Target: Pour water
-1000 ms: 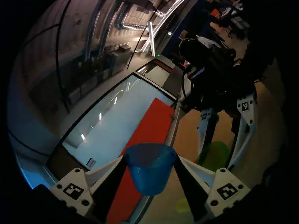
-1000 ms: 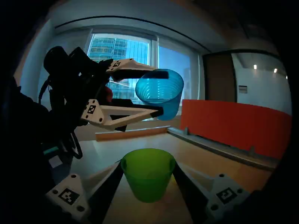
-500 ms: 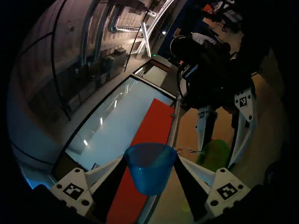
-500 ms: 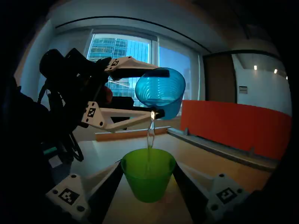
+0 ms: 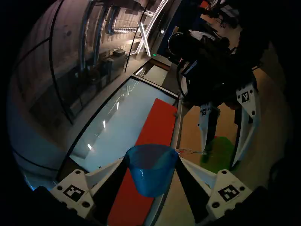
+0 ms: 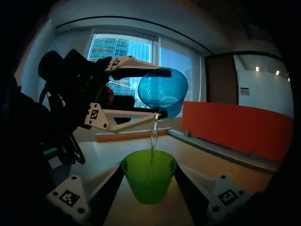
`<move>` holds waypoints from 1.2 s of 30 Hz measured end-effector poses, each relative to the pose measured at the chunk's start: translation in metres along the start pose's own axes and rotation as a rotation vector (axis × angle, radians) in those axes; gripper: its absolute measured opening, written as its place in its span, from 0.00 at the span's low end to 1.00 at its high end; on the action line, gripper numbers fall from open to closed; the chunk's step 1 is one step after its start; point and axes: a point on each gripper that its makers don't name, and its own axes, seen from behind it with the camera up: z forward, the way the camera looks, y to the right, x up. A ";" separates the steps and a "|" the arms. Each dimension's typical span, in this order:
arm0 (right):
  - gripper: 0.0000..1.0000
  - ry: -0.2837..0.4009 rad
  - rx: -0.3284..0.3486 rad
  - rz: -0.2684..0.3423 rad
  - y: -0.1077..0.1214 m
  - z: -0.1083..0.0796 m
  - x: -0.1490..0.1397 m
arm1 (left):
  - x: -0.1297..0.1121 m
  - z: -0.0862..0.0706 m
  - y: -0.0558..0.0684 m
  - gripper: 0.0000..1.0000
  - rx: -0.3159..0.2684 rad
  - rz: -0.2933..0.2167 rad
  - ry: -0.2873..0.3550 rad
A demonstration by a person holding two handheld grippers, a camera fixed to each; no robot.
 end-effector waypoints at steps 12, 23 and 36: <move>0.91 0.001 -0.002 -0.004 0.000 0.000 0.001 | -0.001 -0.001 -0.002 0.87 0.015 0.034 -0.005; 0.91 0.004 -0.005 -0.006 0.000 -0.001 0.003 | 0.002 -0.001 -0.005 0.87 0.021 0.068 -0.002; 0.91 0.005 -0.006 -0.012 0.002 -0.001 0.003 | 0.006 -0.002 -0.006 0.87 0.024 0.117 0.001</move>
